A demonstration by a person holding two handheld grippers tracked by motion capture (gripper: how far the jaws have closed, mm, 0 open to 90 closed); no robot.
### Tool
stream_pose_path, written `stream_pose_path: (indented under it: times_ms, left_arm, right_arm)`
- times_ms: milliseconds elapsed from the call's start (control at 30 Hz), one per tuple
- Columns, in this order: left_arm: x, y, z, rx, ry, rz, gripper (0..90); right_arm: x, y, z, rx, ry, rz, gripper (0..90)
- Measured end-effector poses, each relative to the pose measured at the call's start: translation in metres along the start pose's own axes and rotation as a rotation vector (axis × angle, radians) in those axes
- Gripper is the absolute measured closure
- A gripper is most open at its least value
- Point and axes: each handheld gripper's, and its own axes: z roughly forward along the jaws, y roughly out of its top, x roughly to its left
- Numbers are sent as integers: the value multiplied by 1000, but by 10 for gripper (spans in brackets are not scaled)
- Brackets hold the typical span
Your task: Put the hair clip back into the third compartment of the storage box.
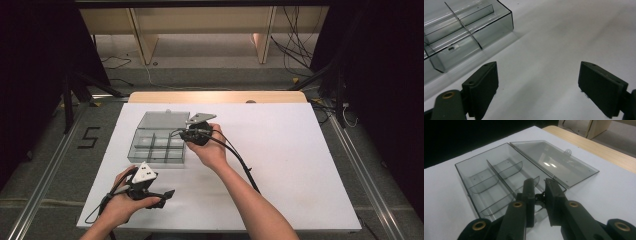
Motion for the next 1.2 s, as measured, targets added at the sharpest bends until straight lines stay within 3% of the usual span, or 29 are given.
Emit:
stream_pose_path:
  times_ms: [1200]
  left_arm:
    - [1, 0, 0, 1, -1, 2, 159]
  right_arm:
    - [9, 11, 30, 28, 5, 3, 794]
